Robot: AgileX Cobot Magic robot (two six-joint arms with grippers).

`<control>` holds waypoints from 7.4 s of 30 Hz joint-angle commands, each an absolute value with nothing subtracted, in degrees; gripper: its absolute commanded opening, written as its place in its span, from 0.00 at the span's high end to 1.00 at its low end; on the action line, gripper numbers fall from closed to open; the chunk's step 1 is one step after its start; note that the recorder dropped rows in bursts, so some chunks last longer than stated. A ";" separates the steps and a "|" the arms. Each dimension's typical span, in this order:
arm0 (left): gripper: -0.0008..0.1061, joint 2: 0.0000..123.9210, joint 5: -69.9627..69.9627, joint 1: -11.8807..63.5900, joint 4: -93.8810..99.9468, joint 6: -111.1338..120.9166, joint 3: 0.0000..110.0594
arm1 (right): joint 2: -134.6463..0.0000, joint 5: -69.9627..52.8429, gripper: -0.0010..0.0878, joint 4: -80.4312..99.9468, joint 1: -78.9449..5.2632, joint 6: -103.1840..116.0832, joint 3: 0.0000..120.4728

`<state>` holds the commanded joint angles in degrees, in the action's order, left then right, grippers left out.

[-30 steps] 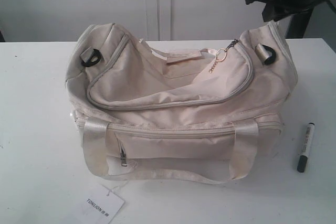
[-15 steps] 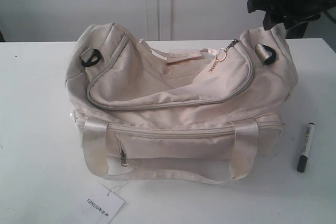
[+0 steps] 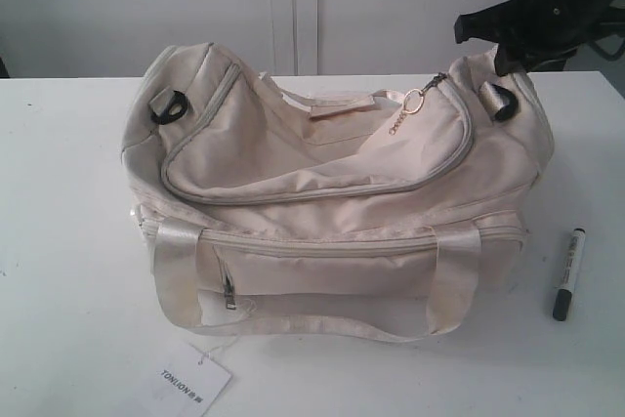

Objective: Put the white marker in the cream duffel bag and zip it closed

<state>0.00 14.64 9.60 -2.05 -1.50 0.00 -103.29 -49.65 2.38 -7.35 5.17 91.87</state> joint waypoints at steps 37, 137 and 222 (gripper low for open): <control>0.99 0.00 14.64 9.60 -2.05 -1.50 0.00 | -99.43 -46.99 0.99 0.00 -7.35 5.20 91.87; 0.99 44.83 25.92 9.60 -22.64 -11.95 42.36 | -99.43 -46.67 0.99 0.00 -7.35 5.20 91.87; 0.50 120.63 26.33 33.41 -69.81 -86.74 105.38 | -99.43 -46.28 0.99 0.00 -7.35 5.20 91.87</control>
